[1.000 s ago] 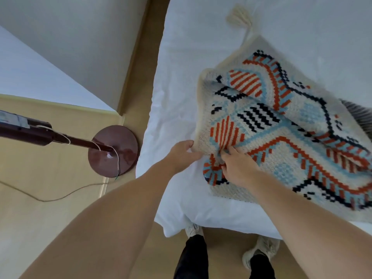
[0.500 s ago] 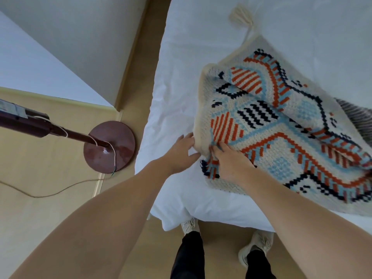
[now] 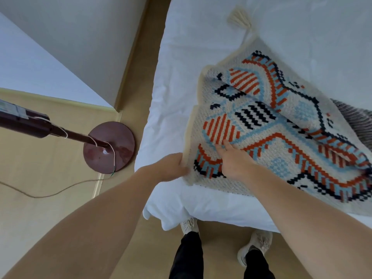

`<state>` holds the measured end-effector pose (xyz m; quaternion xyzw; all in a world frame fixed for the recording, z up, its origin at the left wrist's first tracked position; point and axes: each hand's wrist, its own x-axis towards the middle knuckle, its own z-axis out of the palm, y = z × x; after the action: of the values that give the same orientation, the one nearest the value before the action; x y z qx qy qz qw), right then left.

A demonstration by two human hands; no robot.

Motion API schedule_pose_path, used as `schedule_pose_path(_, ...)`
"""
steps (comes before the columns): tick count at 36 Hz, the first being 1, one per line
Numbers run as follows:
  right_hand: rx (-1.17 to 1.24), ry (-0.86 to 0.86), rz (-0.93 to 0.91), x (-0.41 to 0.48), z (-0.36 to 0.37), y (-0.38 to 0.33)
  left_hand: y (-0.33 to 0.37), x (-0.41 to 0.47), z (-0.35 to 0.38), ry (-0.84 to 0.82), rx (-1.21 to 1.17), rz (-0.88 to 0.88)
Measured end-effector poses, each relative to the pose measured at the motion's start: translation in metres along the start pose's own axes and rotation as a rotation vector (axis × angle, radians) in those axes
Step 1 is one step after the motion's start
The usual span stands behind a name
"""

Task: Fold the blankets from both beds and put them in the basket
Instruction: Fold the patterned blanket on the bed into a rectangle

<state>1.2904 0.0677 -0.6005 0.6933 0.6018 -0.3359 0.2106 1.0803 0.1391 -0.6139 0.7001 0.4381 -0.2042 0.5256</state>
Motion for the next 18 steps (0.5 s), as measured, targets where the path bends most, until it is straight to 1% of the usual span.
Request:
schedule_pose_path(2,-0.020,-0.016,-0.001,0.002,-0.001,0.002,-0.004,0.001,0.005,-0.035,0.014,-0.065)
schedule_pose_path(4,-0.041,-0.034,0.002,0.003,-0.003,0.007,-0.009,0.000,0.006,-0.078,0.090,-0.183)
schedule_pose_path(6,-0.046,-0.025,0.004,0.005,-0.008,0.015,-0.014,-0.002,0.004,-0.066,0.206,-0.266)
schedule_pose_path(8,-0.048,0.001,0.007,0.007,-0.016,0.023,-0.015,-0.004,0.000,-0.002,0.299,-0.290)
schedule_pose_path(10,-0.047,0.053,0.008,0.012,-0.025,0.035,-0.013,-0.007,-0.006,0.066,0.337,-0.318)
schedule_pose_path(13,0.022,0.136,0.066,0.025,-0.042,0.063,-0.005,-0.007,-0.009,0.098,0.394,-0.371)
schedule_pose_path(16,0.085,0.230,0.146,0.041,-0.064,0.100,0.010,-0.001,-0.008,0.195,0.341,-0.445)
schedule_pose_path(18,0.168,0.308,0.201,0.048,-0.080,0.125,0.025,0.007,-0.003,0.273,0.280,-0.487)
